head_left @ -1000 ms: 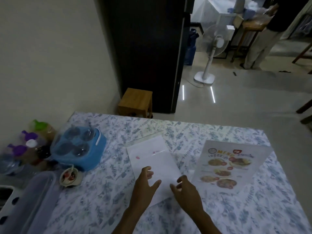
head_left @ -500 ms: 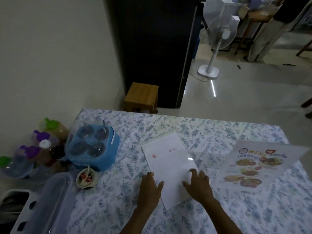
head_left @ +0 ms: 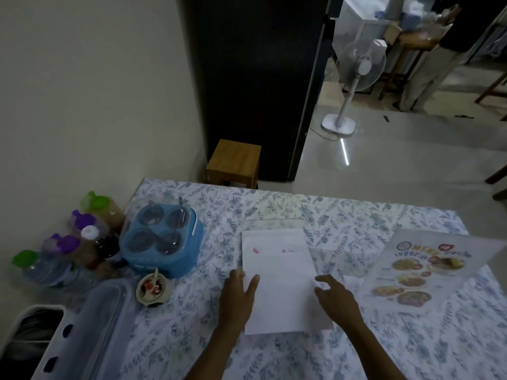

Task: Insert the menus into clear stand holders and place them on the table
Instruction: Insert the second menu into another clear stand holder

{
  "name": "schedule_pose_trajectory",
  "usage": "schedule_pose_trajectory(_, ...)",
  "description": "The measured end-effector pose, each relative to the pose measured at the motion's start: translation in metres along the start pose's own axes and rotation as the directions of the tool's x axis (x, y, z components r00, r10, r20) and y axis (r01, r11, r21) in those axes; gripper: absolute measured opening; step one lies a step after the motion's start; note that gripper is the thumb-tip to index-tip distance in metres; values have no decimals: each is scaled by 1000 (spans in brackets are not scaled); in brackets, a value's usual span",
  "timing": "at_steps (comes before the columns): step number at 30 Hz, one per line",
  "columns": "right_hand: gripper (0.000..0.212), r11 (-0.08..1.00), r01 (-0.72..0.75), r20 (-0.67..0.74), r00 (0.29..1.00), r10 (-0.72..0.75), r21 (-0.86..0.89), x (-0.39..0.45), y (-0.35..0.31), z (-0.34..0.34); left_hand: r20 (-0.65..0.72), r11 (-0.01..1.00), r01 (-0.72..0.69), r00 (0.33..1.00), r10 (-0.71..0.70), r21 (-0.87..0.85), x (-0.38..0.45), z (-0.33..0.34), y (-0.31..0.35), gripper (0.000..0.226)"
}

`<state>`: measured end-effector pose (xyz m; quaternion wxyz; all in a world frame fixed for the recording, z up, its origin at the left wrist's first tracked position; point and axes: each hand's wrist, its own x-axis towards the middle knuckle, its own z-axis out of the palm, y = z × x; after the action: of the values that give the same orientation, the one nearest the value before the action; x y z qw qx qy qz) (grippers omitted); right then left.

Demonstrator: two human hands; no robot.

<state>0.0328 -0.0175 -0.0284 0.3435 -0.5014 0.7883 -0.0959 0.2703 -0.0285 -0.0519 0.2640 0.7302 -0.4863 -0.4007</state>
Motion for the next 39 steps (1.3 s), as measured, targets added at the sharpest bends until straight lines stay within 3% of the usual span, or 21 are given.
schedule_pose_trajectory(4, 31, 991, 78, -4, 997, -79, -109, -5, -9, -12, -27, 999, -39, 999, 40, 19, 3, -17, 11, 43)
schedule_pose_trajectory(9, 45, 991, 126, -53, 990, -128, -45, -20, -2, -16, -53, 998, -54, 997, 55, 30, -11, -36, 21, 43)
schedule_pose_trajectory(17, 28, 981, 180, -40, 983, -177, 72, -78, 22, -7, -98, 996, 15, 995, -24, -89, -75, -43, 12, 47)
schedule_pose_trajectory(23, 28, 963, 169, -76, 985, -156, 212, -133, 45, -30, -67, 998, 31, 997, -35, -49, -120, -59, 21, 49)
schedule_pose_trajectory(29, 23, 950, 276, -123, 958, -260, 144, -148, 50, -59, -33, 995, 12, 999, -16, -96, -151, -84, 49, 58)
schedule_pose_trajectory(33, 14, 930, 327, -146, 941, -305, 165, -147, 35, -75, -24, 967, -25, 1000, 20, -255, -151, -95, 68, 74)
schedule_pose_trajectory(39, 32, 910, 394, -268, 897, -350, 129, -124, 6, -89, -57, 951, -77, 996, 63, -299, -133, -104, 100, 80)
